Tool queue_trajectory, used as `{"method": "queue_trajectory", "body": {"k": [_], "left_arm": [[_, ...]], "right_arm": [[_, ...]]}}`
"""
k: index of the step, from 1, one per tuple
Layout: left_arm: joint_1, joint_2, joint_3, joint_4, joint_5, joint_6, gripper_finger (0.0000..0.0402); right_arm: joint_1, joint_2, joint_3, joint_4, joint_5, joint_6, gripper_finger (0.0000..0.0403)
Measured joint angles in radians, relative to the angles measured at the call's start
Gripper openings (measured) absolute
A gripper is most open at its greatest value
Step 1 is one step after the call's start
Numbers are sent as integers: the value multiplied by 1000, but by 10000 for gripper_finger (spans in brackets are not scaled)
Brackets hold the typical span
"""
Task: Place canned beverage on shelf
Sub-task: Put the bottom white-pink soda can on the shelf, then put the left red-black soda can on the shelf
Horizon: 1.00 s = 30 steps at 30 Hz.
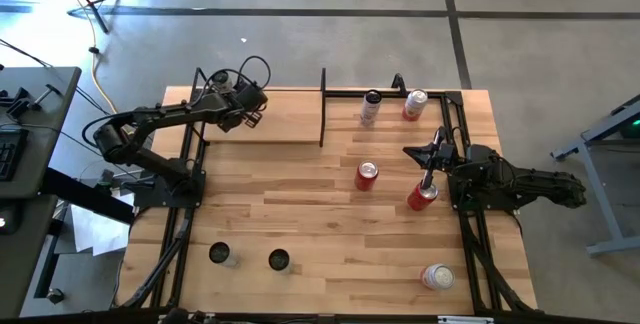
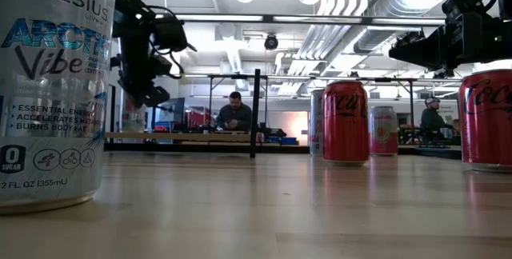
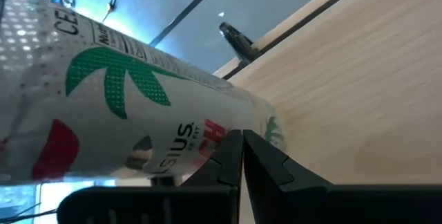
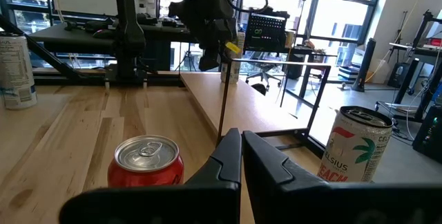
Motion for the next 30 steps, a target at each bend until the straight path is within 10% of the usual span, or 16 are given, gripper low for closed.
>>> {"method": "queue_trajectory", "body": {"k": [18,30], "left_arm": [[-21,-15,0,-66,-26,-9,5],[-234,-213,1,-106,18,-102,5]], "right_arm": [[0,0,0,0,0,0,0],[0,0,0,0,0,0,0]]}}
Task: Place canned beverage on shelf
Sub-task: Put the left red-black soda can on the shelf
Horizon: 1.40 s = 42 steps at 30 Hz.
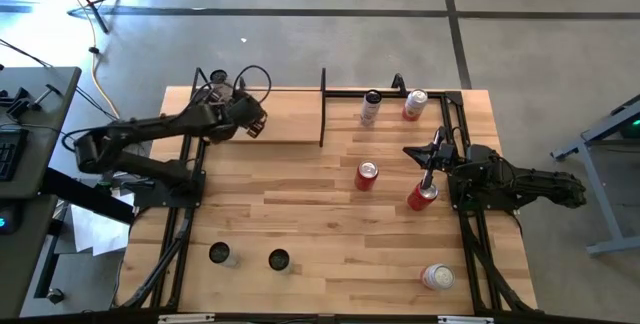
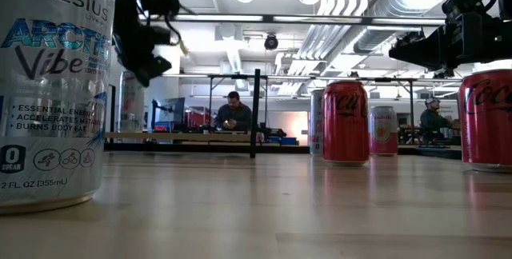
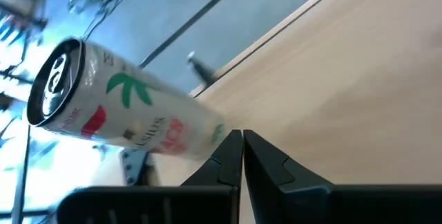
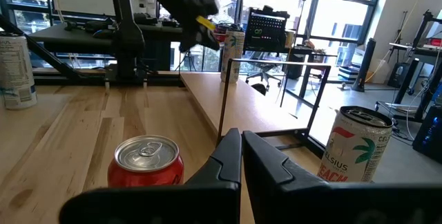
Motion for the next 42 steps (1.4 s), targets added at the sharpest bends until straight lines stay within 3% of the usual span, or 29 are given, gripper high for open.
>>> {"method": "queue_trajectory", "body": {"k": [12,14,17,21,26,33,42], "left_arm": [[-375,-92,-1,108,3,-55,5],[-427,-91,-29,227,22,-30,5],[-479,-95,-126,444,132,51,5],[-522,-96,-247,722,317,147,5],[-552,-96,-359,972,451,213,5],[-552,-96,-447,1118,529,217,5],[-551,-140,-462,1155,613,237,5]], "right_arm": [[0,0,0,0,0,0,0],[0,0,0,0,0,0,0],[0,0,0,0,0,0,0],[0,0,0,0,0,0,0],[-2,0,0,4,11,-41,0],[-3,0,0,7,36,-206,0],[-3,0,-1,121,-12,-100,0]]}}
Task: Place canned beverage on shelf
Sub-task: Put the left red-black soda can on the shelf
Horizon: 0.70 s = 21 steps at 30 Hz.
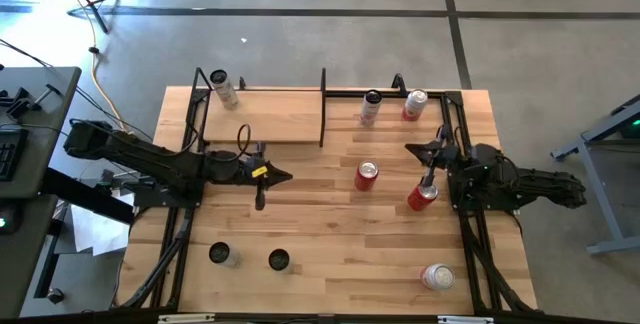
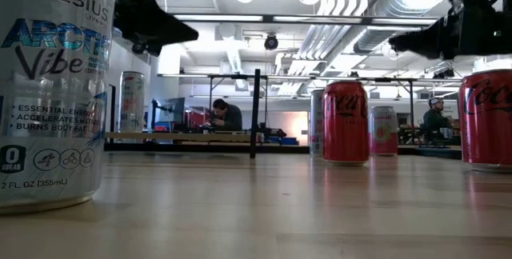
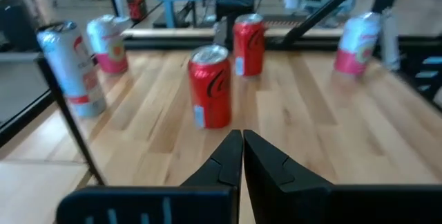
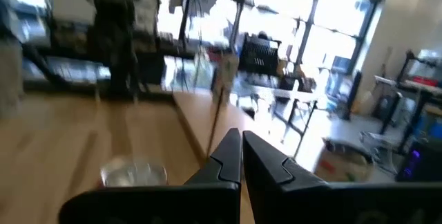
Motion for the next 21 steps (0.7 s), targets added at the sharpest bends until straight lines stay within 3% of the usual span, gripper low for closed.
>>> {"method": "queue_trajectory", "body": {"k": [7,11,15,21], "left_arm": [[9,-33,0,-13,44,28,5],[40,-34,0,-23,43,29,5],[67,-34,0,-35,43,25,5],[86,-34,0,-36,78,25,5]], "right_arm": [[0,11,9,252,-66,21,0],[0,100,103,118,-102,100,0],[0,273,233,-37,-67,142,8],[12,583,448,-250,-67,172,78]]}}
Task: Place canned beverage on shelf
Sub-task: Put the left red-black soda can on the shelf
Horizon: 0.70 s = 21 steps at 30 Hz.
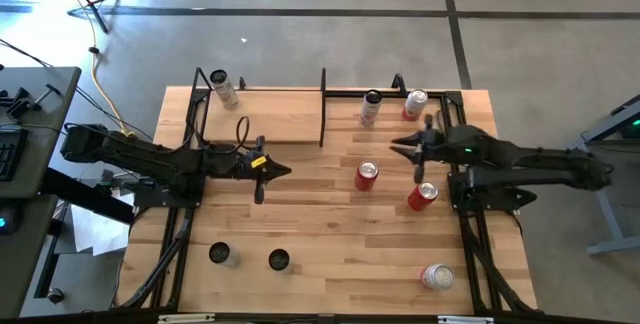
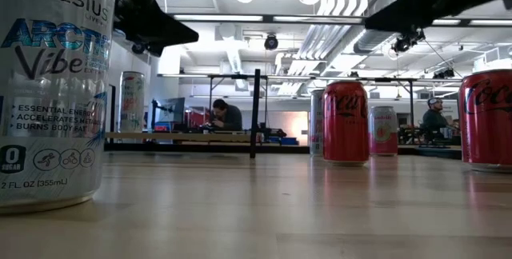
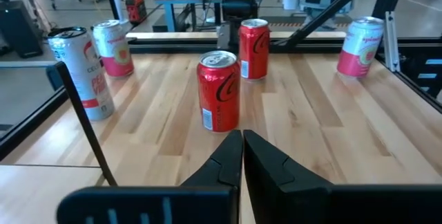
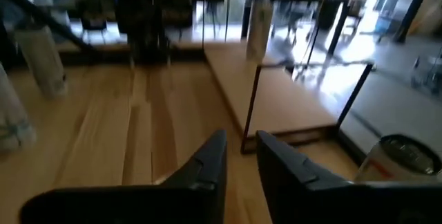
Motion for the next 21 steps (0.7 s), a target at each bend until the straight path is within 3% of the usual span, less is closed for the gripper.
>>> {"method": "queue_trajectory", "body": {"k": [4,7,11,15,21], "left_arm": [[1,0,0,-12,0,0,5],[1,0,0,-28,1,0,5],[1,0,0,-42,1,0,5],[1,0,0,-49,1,0,5],[0,0,0,-51,2,0,5]], "right_arm": [[26,183,127,-105,-12,30,157],[44,297,223,-187,-78,88,216],[65,435,314,-287,-96,162,271],[81,564,399,-376,-39,181,297],[112,710,544,-556,30,65,303]]}}
